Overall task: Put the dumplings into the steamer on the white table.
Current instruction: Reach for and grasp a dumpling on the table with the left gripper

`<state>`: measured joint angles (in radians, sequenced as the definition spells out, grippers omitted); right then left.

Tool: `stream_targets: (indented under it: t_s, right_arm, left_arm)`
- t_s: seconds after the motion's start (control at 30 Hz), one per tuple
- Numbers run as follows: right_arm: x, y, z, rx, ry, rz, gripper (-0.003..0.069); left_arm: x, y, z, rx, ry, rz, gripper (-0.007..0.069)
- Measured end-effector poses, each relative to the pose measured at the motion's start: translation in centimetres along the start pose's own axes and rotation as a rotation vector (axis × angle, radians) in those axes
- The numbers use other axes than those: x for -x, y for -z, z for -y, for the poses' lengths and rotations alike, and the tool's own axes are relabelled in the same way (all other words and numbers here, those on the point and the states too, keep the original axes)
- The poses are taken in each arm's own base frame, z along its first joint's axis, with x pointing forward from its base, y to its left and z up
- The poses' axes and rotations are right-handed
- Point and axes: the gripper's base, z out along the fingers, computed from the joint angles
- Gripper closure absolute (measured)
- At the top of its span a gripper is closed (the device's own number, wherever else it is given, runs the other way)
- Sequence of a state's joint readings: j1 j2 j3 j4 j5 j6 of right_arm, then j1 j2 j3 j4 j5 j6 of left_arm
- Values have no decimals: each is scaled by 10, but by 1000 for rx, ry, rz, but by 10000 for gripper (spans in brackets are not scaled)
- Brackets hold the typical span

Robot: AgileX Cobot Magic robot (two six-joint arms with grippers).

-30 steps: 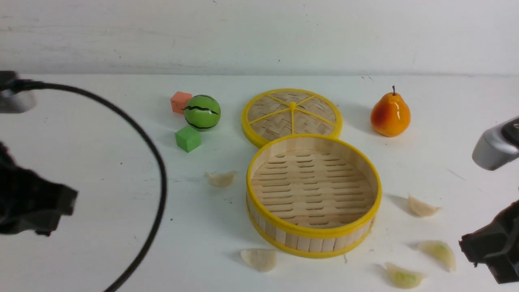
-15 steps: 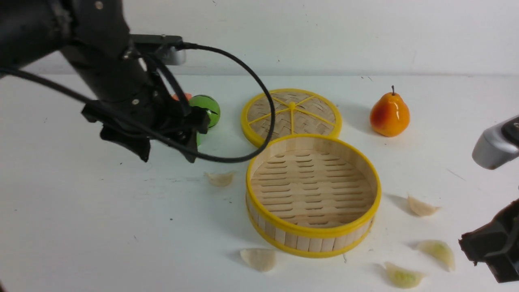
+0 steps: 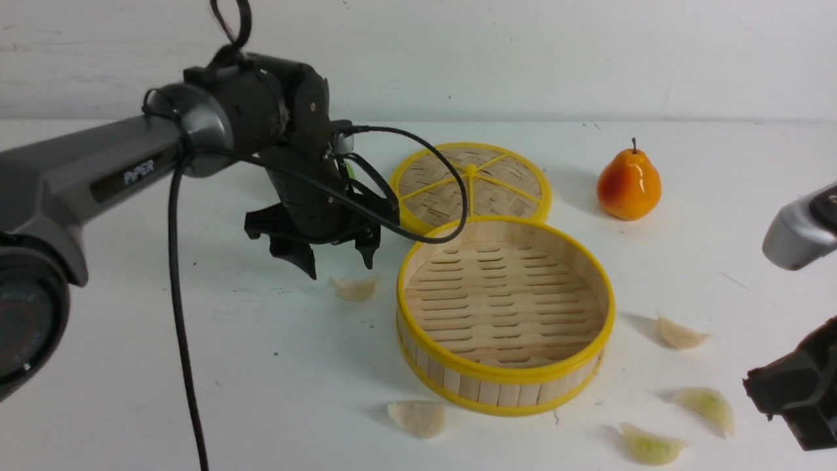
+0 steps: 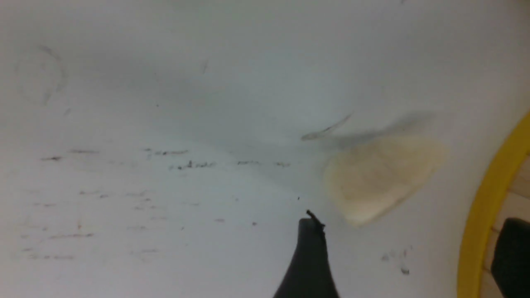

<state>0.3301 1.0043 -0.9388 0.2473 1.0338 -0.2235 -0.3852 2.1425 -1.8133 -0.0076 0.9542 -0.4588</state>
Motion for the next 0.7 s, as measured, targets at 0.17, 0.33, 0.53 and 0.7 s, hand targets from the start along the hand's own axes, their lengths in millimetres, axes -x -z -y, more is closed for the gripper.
stream_targets:
  t_s: [0.17, 0.33, 0.53, 0.7]
  right_arm:
    - [0, 0, 2, -25, 15, -3, 659]
    - [0, 0, 3, -27, 16, -3, 657]
    - [0, 0, 3, -31, 18, -2, 657]
    - [0, 0, 3, -31, 18, -2, 652]
  left_arm:
    - [-1, -26, -1, 8, 86, -12, 87]
    - [-3, -41, -2, 12, 127, -21, 91]
    - [-1, -48, -1, -1, 146, -6, 239]
    - [-1, -48, 0, -4, 146, -1, 289]
